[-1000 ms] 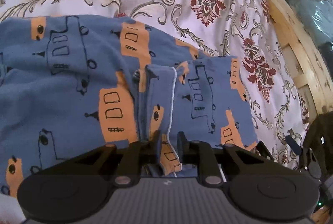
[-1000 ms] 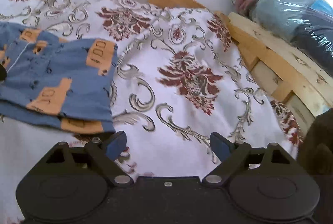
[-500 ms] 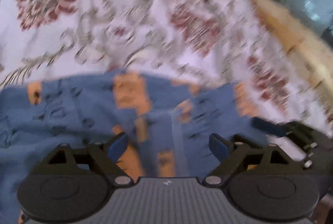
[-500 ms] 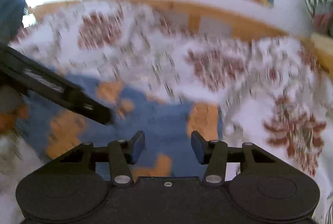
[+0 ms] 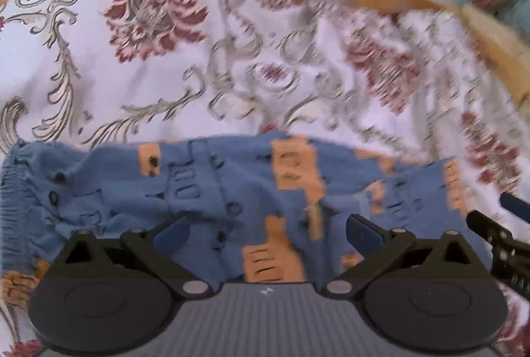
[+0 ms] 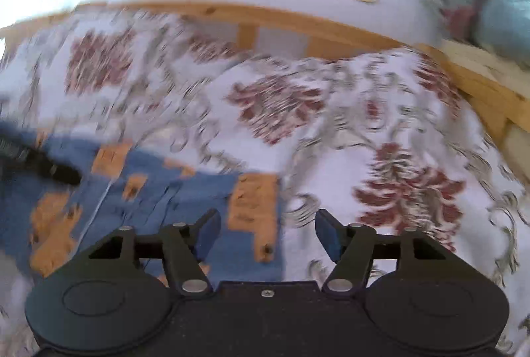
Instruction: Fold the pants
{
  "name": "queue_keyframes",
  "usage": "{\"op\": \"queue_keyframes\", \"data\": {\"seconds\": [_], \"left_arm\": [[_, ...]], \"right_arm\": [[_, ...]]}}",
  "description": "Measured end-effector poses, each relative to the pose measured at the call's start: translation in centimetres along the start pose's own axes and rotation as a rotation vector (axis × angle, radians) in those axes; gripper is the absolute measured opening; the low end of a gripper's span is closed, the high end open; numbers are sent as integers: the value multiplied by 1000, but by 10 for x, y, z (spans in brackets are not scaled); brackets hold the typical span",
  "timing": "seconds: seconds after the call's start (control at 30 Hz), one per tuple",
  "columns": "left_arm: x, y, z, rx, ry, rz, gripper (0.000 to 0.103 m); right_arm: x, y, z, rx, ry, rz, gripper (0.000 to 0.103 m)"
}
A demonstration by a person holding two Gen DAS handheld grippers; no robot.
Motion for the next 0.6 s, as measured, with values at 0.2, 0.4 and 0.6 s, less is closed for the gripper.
{"op": "queue_keyframes", "data": {"seconds": [0.2, 0.4, 0.6], "left_arm": [[7, -6, 3, -32, -43, 39, 103], [-1, 26, 31, -21, -37, 181, 103], [-30, 67, 111, -104, -69, 132, 103]], "right_arm": [[17, -11, 14, 49, 96, 68, 68], [-4, 29, 60, -27, 138, -32, 98], [7, 30, 108, -58, 220, 4, 102]]}}
Point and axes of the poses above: each gripper's, at about its wrist camera, not at the fingertips, and y roughly against the way its jaws point, z to its left, x to its underside, the point moved 9 cm from there along -y, roughly the way its jaws point, and after that the axes turned 6 degrees about -x, right-handed, at the moved point
